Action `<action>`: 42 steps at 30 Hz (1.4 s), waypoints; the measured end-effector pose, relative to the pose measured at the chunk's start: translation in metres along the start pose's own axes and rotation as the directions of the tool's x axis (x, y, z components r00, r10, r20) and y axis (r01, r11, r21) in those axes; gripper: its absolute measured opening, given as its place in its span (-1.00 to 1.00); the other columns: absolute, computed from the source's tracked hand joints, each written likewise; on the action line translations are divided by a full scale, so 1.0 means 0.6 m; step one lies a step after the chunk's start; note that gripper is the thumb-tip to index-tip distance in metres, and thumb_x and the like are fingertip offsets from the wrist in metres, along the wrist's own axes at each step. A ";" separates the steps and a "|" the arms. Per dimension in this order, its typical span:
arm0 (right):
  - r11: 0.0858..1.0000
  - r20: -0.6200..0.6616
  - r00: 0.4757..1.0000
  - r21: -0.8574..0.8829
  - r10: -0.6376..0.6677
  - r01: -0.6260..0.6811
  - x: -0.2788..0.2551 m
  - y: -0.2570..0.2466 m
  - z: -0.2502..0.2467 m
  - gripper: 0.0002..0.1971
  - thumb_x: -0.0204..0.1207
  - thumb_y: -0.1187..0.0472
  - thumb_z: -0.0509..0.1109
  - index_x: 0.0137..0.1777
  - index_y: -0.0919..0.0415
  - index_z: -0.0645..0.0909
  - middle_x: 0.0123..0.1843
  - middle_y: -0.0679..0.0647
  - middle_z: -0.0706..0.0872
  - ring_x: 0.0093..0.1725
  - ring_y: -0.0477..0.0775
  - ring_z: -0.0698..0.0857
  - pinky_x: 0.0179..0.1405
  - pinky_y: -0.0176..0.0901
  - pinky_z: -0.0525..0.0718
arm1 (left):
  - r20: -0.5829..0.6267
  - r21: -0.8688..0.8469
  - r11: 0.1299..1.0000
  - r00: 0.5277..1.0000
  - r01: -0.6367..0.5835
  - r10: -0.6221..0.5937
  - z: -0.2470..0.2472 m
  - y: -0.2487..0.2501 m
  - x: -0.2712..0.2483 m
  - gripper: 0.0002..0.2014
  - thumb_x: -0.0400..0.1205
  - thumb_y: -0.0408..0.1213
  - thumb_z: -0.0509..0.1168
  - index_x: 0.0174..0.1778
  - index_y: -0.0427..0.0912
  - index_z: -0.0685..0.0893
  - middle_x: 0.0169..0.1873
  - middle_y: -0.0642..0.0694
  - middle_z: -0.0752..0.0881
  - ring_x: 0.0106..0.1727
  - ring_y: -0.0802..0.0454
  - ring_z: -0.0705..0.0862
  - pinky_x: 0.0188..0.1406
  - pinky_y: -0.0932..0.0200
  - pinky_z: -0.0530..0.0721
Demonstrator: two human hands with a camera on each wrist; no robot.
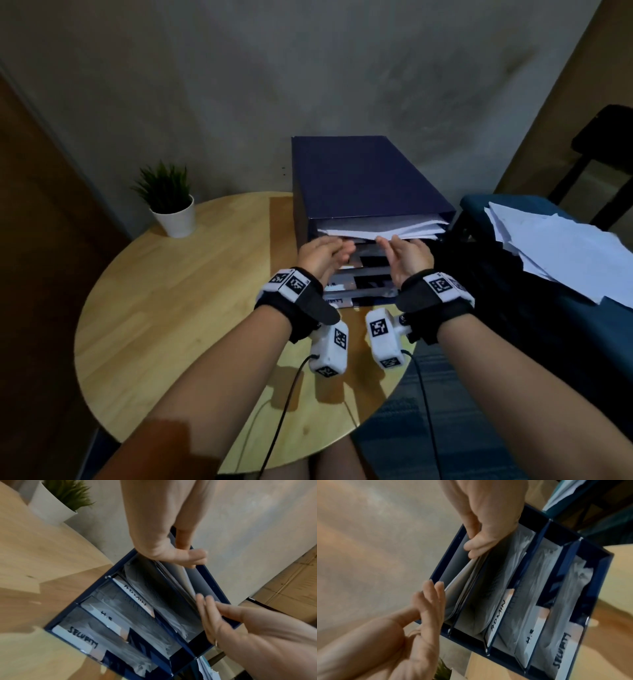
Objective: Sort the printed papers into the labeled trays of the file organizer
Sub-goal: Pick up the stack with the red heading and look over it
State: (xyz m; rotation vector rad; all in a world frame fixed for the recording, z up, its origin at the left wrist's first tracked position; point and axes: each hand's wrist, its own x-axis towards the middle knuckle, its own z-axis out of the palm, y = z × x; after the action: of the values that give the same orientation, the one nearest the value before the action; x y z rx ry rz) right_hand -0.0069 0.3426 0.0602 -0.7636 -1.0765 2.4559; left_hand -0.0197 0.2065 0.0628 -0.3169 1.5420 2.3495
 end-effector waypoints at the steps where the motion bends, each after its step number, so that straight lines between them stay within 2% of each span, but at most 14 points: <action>1: 0.999 -0.017 1.000 0.038 -0.017 0.017 0.001 0.007 -0.002 -0.43 0.55 0.63 0.18 0.55 0.44 0.16 0.35 0.52 0.43 -0.04 0.27 0.70 -0.04 -0.15 0.79 | -0.008 -0.035 0.999 1.000 -0.009 0.008 -0.001 0.003 0.003 -0.88 0.69 -0.51 0.16 -0.14 -0.29 0.51 -0.37 -0.15 0.74 -0.50 0.20 0.76 -0.51 0.47 0.69; 4: 0.996 0.003 0.996 -0.004 -0.087 0.087 0.009 0.014 0.000 -0.38 0.55 0.63 0.17 0.59 0.35 0.14 0.16 0.32 0.50 0.10 0.15 0.62 0.27 -0.11 0.61 | 0.005 -0.112 0.993 1.000 -0.025 0.026 0.008 0.015 0.012 -0.81 0.70 -0.52 0.13 0.21 -0.46 0.47 -0.05 -0.32 0.69 -0.02 -0.04 0.77 -0.01 0.32 0.73; 7: 0.977 0.108 0.985 -0.148 -0.136 0.151 0.022 0.007 0.011 -0.47 0.55 0.64 0.15 0.52 0.40 0.30 -0.05 0.05 0.53 0.03 0.00 0.56 0.02 -0.24 0.61 | 0.022 -0.084 0.996 1.000 -0.018 0.020 0.020 0.024 0.019 -0.61 0.70 -0.52 0.13 0.45 -0.52 0.32 0.36 -0.40 0.51 0.43 -0.20 0.54 0.39 0.10 0.54; 10: 0.920 0.188 0.967 -0.319 -0.173 0.227 0.040 0.002 0.010 -0.60 0.53 0.61 0.15 0.31 0.28 0.47 -0.10 -0.06 0.54 -0.08 -0.09 0.54 -0.07 -0.34 0.53 | 0.026 0.062 0.997 0.999 -0.049 0.048 0.022 0.025 0.022 -0.76 0.71 -0.49 0.11 0.30 -0.41 0.46 0.12 -0.23 0.59 0.32 -0.15 0.58 0.39 0.05 0.57; 13: 0.805 0.270 0.947 -0.515 -0.174 0.295 0.053 -0.001 0.001 -0.67 0.55 0.50 0.22 0.30 0.31 0.50 0.12 0.06 0.65 0.23 0.08 0.57 0.36 -0.14 0.49 | -0.003 0.358 0.915 0.979 -0.187 0.202 0.017 0.018 0.029 -0.85 0.69 -0.52 0.08 -0.03 -0.23 0.51 -0.21 -0.09 0.61 -0.09 -0.03 0.63 -0.05 0.15 0.67; 16: 0.448 0.312 0.909 -0.795 -0.276 0.409 0.051 0.007 -0.012 -0.47 0.60 0.35 0.25 0.57 0.30 0.28 0.63 0.22 0.23 0.62 0.16 0.22 0.60 -0.09 0.20 | 0.152 0.733 0.545 0.879 -0.406 0.451 0.001 -0.005 0.028 -0.77 0.65 -0.47 0.13 0.02 -0.20 0.68 -0.12 -0.09 0.68 -0.10 -0.02 0.64 -0.02 0.18 0.59; 19: 0.030 0.466 0.770 -0.847 -0.436 0.530 0.026 0.030 -0.026 -0.50 0.59 0.27 0.26 0.54 0.26 0.36 0.66 0.30 0.06 0.67 0.26 0.04 0.63 0.06 0.13 | 0.466 0.834 0.053 0.751 -0.550 0.468 -0.009 -0.020 0.028 -0.68 0.65 -0.41 0.14 0.26 -0.15 0.65 0.28 -0.07 0.61 0.35 -0.06 0.49 0.35 0.18 0.37; 21: -0.207 0.575 0.718 -0.816 -0.392 0.540 0.023 0.042 -0.034 -0.58 0.61 0.20 0.24 0.47 0.21 0.46 0.63 0.25 0.20 0.66 0.24 0.12 0.61 0.18 0.15 | 0.532 0.846 -0.215 0.752 -0.488 0.389 -0.008 -0.019 0.033 -0.59 0.68 -0.27 0.11 0.47 -0.05 0.48 0.50 0.01 0.44 0.53 -0.10 0.30 0.52 0.01 0.19; 23: -0.335 0.598 0.753 -0.794 -0.274 0.508 0.025 0.044 -0.038 -0.59 0.65 0.09 0.17 0.48 0.10 0.44 0.62 0.14 0.27 0.65 0.13 0.16 0.60 0.22 0.09 | 0.520 0.839 -0.362 0.795 -0.407 0.313 -0.004 -0.017 0.037 -0.54 0.70 -0.14 0.05 0.57 -0.01 0.33 0.57 0.02 0.34 0.57 -0.14 0.23 0.56 -0.12 0.10; 28: -0.407 0.536 0.825 -0.803 -0.177 0.435 0.039 0.034 -0.037 -0.54 0.68 -0.04 0.05 0.57 -0.06 0.29 0.67 0.07 0.15 0.68 0.14 0.01 0.58 0.31 -0.02 | 0.448 0.837 -0.451 0.862 -0.312 0.235 0.001 -0.024 0.048 -0.49 0.73 0.00 -0.03 0.60 -0.08 0.23 0.55 -0.02 0.37 0.55 -0.16 0.28 0.58 -0.18 0.07; 32: -0.408 0.466 0.852 -0.844 -0.238 0.347 0.051 0.024 -0.029 -0.52 0.67 -0.05 0.08 0.56 0.06 0.31 0.68 0.16 0.09 0.68 0.20 -0.02 0.57 0.34 0.01 | 0.408 0.876 -0.370 0.885 -0.310 0.224 0.014 -0.024 0.051 -0.47 0.72 0.06 -0.04 0.57 -0.10 0.27 0.56 -0.01 0.35 0.56 -0.16 0.27 0.55 -0.20 0.11; 35: -0.421 0.507 0.819 -0.827 -0.270 0.373 0.044 0.029 -0.033 -0.48 0.65 -0.02 0.14 0.57 0.12 0.28 0.67 0.24 0.08 0.66 0.26 0.03 0.58 0.29 0.05 | 0.382 0.890 -0.333 0.907 -0.310 0.175 0.018 -0.025 0.050 -0.43 0.71 0.09 -0.04 0.60 -0.10 0.20 0.63 0.00 0.22 0.62 -0.17 0.20 0.56 -0.24 0.11; 38: -0.482 0.567 0.799 -0.767 -0.199 0.424 0.042 0.035 -0.039 -0.47 0.66 -0.05 0.10 0.59 0.12 0.24 0.63 0.16 0.23 0.65 0.19 0.12 0.59 0.28 0.05 | 0.411 0.880 -0.339 0.892 -0.334 0.188 0.009 -0.025 0.050 -0.44 0.71 0.05 0.02 0.61 -0.09 0.19 0.63 0.00 0.19 0.63 -0.17 0.16 0.56 -0.22 0.13; 42: -0.369 0.443 0.877 -0.859 -0.185 0.356 0.053 0.025 -0.024 -0.46 0.67 -0.07 0.06 0.60 0.13 0.23 0.65 0.11 0.20 0.68 0.16 0.00 0.59 0.35 -0.02 | 0.444 0.864 -0.382 0.852 -0.327 0.276 -0.011 -0.025 0.052 -0.48 0.68 -0.18 0.14 0.57 -0.18 0.26 0.48 -0.16 0.35 0.45 -0.20 0.36 0.46 -0.02 0.30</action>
State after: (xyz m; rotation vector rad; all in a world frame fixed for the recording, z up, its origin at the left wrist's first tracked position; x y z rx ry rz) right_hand -0.0249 0.3573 0.0299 -0.4535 -2.9213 0.4690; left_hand -0.0427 0.2102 0.0364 0.7114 3.1328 0.2473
